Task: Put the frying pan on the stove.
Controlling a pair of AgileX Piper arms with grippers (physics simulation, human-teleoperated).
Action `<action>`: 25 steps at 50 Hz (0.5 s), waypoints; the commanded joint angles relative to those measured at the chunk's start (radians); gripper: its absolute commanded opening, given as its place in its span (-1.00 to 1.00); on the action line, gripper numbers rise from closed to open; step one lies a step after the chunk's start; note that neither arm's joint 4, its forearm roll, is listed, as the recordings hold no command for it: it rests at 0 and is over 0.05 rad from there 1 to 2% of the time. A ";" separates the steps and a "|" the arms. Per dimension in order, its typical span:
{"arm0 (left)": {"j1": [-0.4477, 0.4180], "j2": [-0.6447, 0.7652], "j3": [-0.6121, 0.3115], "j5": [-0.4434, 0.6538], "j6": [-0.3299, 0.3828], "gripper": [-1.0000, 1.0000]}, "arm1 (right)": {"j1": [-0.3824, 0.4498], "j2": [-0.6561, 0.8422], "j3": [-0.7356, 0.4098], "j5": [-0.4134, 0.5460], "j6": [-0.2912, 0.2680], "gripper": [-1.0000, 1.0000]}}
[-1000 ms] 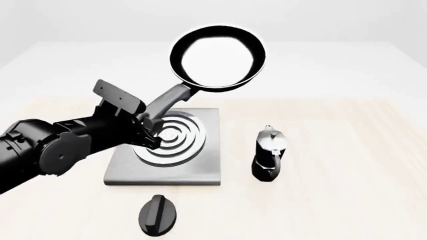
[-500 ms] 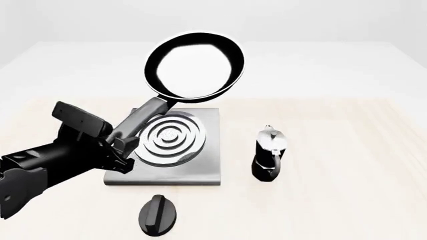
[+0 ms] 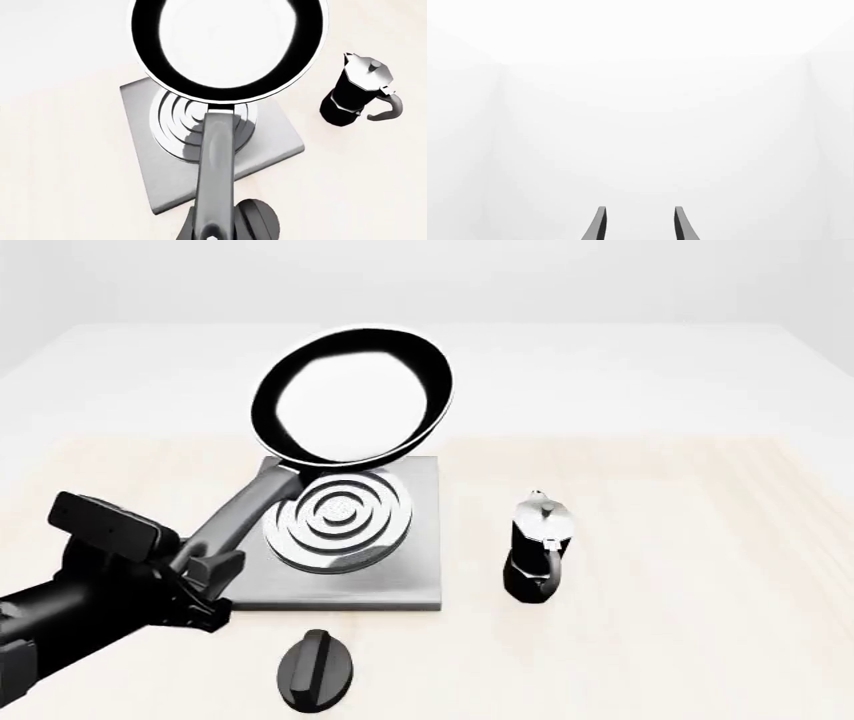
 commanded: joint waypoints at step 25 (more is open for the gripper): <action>0.052 -0.166 0.040 0.126 -0.003 -1.00 | -0.002 0.000 0.005 -0.002 -0.002 1.00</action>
